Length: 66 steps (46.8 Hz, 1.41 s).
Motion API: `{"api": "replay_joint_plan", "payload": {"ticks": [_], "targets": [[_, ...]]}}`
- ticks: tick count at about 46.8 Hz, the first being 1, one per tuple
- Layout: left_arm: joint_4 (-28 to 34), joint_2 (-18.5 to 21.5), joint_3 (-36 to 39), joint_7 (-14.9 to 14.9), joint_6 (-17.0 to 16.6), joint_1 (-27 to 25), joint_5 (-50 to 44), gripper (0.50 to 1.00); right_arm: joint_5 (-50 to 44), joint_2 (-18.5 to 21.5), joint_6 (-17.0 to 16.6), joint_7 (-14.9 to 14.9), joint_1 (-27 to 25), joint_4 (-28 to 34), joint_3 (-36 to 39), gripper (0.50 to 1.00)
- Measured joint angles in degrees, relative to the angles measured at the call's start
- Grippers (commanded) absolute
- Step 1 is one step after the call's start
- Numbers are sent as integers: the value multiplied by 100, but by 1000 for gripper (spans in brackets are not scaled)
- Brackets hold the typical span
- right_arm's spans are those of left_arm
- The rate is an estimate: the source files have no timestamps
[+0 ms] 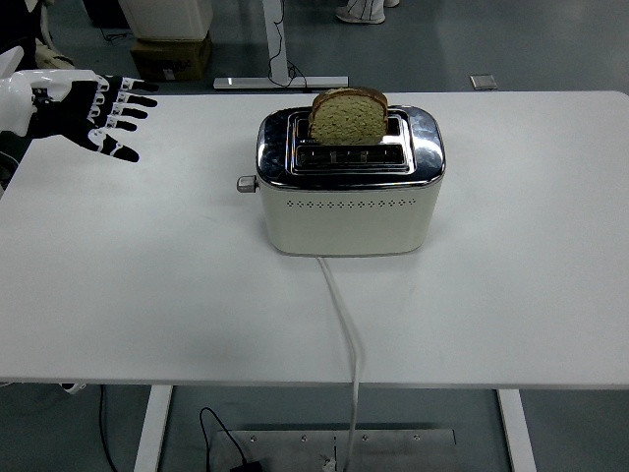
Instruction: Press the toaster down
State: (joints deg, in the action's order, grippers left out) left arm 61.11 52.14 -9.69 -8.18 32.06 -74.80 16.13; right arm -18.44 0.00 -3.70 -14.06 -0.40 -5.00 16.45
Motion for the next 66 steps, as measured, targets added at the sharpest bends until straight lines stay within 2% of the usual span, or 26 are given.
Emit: {"api": "replay_joint_plan", "payload": {"ticks": [16,29,40,48,54,66], "targets": [[-218,16,-545,0,-24,-25,-242,1000,-3,0,-2,0,-9,0,-8,998],[-318,-20,-588,1,-33,0,-311,1000,-3,0,-3,0,-12,-1,-2,998],[-599,-98,-592,17,-44,15,-877,1000,-2,0,-1,0,-13,-1,-1,998],[-952,-377,-602,338,-98,35,-1446,1000,-1,0,-1,-1,-13,-1,-1,998],[-1298,-645,-655,607,-306,37,-1886,1000,-2,0,-2,0,-13,-1,-1,998],[-1900,-1152,-754,634,-521,213,-2882,1000,-9,0,-6,-1,-13,-4,-10,998]]}}
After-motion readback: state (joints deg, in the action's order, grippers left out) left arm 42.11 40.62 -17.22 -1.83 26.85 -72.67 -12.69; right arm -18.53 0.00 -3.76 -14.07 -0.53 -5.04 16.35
